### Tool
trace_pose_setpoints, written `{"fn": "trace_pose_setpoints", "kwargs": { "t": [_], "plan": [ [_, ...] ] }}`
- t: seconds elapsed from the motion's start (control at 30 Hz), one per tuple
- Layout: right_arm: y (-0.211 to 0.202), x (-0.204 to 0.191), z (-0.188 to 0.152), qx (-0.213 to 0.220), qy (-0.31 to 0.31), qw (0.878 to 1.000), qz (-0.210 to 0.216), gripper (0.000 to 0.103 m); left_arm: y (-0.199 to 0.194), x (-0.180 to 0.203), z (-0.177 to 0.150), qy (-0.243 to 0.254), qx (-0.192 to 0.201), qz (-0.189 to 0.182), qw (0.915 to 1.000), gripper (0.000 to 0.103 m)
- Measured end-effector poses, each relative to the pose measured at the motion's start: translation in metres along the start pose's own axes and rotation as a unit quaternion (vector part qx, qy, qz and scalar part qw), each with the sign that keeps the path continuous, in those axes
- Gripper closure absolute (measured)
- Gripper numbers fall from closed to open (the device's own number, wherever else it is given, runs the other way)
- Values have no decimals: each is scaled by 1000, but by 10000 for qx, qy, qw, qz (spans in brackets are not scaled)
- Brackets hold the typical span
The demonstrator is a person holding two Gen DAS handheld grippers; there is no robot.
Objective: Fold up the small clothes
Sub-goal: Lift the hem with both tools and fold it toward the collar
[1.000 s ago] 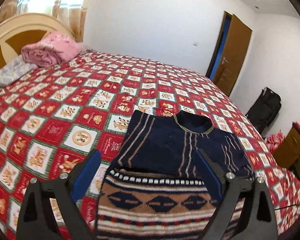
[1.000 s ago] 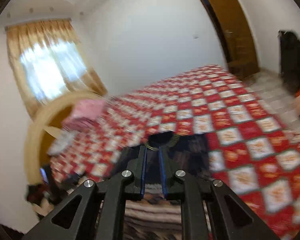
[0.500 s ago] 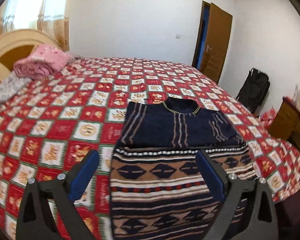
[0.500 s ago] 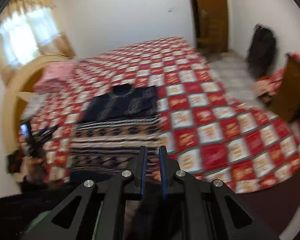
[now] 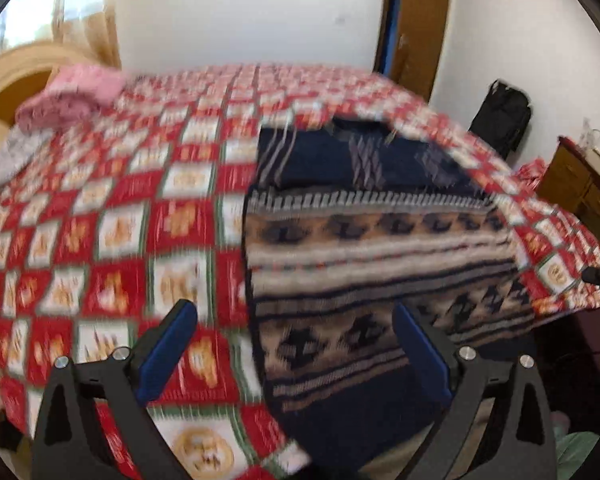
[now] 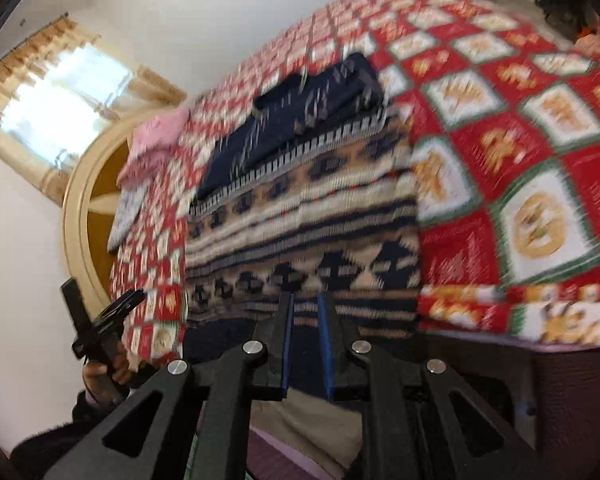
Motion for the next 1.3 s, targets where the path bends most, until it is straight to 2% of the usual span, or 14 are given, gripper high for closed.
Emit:
{"fn": "trace_pose_setpoints", "kwargs": {
  "t": [0.1, 0.17, 0.23, 0.3, 0.37, 0.43, 0.57, 0.7, 0.8, 1.0, 1.1, 1.17, 1.23, 1.3],
  "plan": [
    [24, 10, -6, -271, 166, 9995, -37, 89, 30, 0, -18, -171, -616, -63, 9979, 3],
    [33, 17, -9, -438, 233, 9988, -40, 88, 39, 1, -28, -170, -829, -28, 9964, 3],
    [37, 23, -11, -486, 322, 9983, -23, 73, 43, 3, -38, -92, -945, 114, 9954, 3],
    [35, 28, -10, -421, 425, 9980, 216, 33, 45, 1, -46, -61, -1041, 248, 9942, 3],
    [32, 33, -9, -330, 614, 9967, 425, 26, 46, -2, -52, -120, -1129, 167, 9934, 3],
    [29, 41, -9, -342, 765, 9956, 428, 26, 51, -1, -59, -236, -1298, -44, 9913, 3],
    [34, 53, -15, -505, 732, 9960, -112, 26, 64, 6, -71, -344, -1660, -311, 9850, 3],
    [52, 59, -23, -756, 601, 9950, -257, 27, 73, 18, -82, -338, -1895, -608, 9794, 3],
    [65, 60, -28, -949, 471, 9939, -288, 35, 80, 25, -86, -326, -2026, -764, 9757, 4],
    [92, 71, -41, -1279, 608, 9891, -411, 35, 88, 27, -95, -519, -2234, -1084, 9673, 11],
    [107, 69, -49, -1512, 561, 9866, -240, 38, 89, 28, -95, -600, -2248, -1167, 9655, 19],
    [113, 64, -52, -1632, 437, 9855, -151, 52, 92, 30, -96, -618, -2252, -1196, 9650, 37],
    [120, 60, -56, -1740, 344, 9841, -136, 55, 96, 32, -100, -608, -2332, -1232, 9627, 49],
    [118, 58, -56, -1671, 285, 9855, -91, 69, 98, 34, -101, -617, -2362, -1272, 9614, 53]
  ]
}}
Point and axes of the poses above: each gripper's, at about its wrist camera, not at the fingertips, and y roughly the way its jaws point, x to its right, z to its top, the point moved 6 cm from there along y, roughly the way its jaws point, and after that the axes turned 11 degrees about -x, right-handed, at the moved point
